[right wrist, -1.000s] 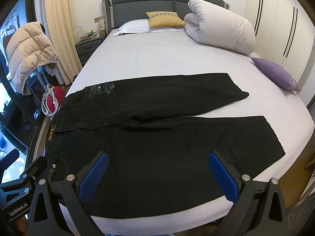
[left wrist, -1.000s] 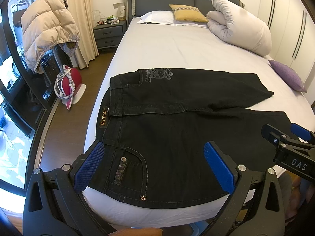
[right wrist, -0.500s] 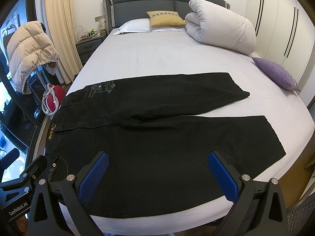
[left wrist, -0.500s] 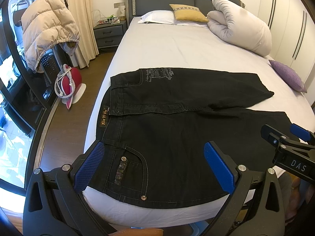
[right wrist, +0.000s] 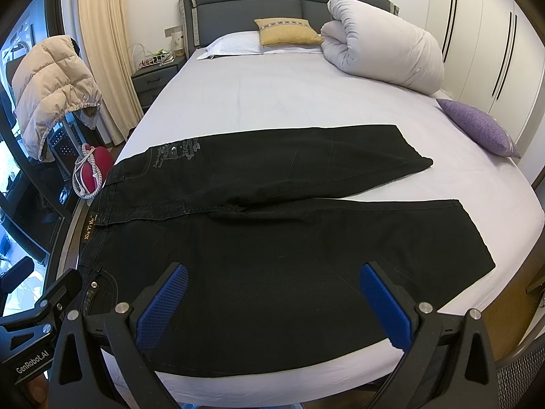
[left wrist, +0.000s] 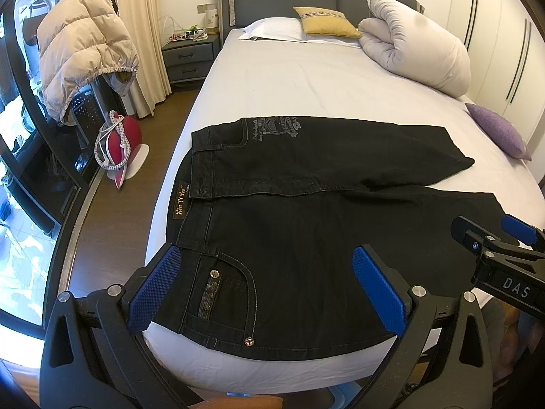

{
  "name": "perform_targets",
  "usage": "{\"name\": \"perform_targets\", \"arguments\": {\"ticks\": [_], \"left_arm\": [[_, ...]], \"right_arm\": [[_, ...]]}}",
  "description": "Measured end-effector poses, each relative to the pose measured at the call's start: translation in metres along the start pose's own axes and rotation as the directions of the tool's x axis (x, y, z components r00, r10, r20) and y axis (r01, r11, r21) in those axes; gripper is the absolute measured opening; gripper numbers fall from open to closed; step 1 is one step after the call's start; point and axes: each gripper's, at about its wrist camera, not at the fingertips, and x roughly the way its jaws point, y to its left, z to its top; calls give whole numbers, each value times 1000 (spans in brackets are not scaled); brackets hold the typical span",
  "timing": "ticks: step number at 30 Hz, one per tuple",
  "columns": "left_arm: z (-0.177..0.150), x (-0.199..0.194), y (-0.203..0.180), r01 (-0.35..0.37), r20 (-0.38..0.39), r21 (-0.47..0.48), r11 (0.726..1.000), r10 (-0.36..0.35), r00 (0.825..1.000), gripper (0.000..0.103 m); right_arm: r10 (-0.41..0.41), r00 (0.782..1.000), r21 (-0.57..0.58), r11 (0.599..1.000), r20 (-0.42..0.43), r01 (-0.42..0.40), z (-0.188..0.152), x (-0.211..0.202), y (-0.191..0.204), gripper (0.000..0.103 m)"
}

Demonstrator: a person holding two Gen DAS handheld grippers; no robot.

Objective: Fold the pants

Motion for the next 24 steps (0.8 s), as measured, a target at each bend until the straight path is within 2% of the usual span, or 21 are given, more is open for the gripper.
{"name": "perform_targets", "arguments": {"ticks": [24], "left_arm": [[-4,16,4,17,-20,-9,1000,-17,1000,103]], "right_arm": [[3,1000,-4,1000,-21,-3,-9,9,4,103]]}}
